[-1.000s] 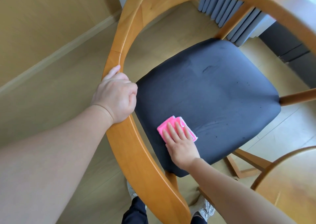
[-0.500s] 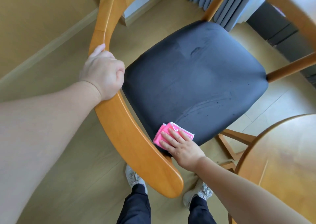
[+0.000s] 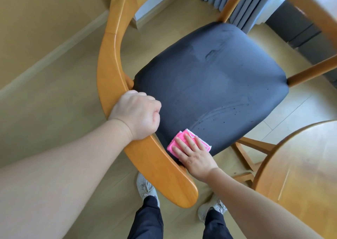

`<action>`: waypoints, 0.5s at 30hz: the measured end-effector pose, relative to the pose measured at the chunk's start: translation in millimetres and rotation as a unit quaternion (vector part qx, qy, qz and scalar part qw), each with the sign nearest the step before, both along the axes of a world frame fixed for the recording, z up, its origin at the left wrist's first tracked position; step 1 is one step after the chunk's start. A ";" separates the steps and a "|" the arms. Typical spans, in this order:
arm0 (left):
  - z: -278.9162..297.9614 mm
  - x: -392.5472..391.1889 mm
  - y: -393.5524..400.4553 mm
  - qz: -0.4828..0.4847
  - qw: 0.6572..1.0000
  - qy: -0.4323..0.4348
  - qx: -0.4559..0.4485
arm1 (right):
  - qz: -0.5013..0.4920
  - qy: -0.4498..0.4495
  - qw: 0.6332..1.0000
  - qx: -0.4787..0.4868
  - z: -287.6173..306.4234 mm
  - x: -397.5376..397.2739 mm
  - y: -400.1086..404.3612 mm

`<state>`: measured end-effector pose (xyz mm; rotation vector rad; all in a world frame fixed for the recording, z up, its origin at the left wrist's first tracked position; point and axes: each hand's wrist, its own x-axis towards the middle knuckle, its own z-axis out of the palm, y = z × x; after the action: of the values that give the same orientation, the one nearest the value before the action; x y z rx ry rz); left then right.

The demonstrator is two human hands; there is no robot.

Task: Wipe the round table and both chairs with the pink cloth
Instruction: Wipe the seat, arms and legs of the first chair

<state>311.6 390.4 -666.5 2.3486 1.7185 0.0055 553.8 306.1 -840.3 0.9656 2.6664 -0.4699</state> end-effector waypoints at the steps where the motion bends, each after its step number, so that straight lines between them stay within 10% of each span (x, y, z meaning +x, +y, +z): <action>1: -0.5 0.2 1.9 -0.007 1.000 0.002 0.003 | 0.008 0.002 1.000 0.001 0.5 2.1 3.3; 15: 2.3 -0.8 3.1 0.007 0.999 0.024 -0.041 | -0.351 -0.057 0.935 0.012 -3.4 67.3 154.4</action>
<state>310.8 393.5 -664.2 2.2952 1.7229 -0.1166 621.1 460.5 -843.7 1.8870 2.1586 -0.4925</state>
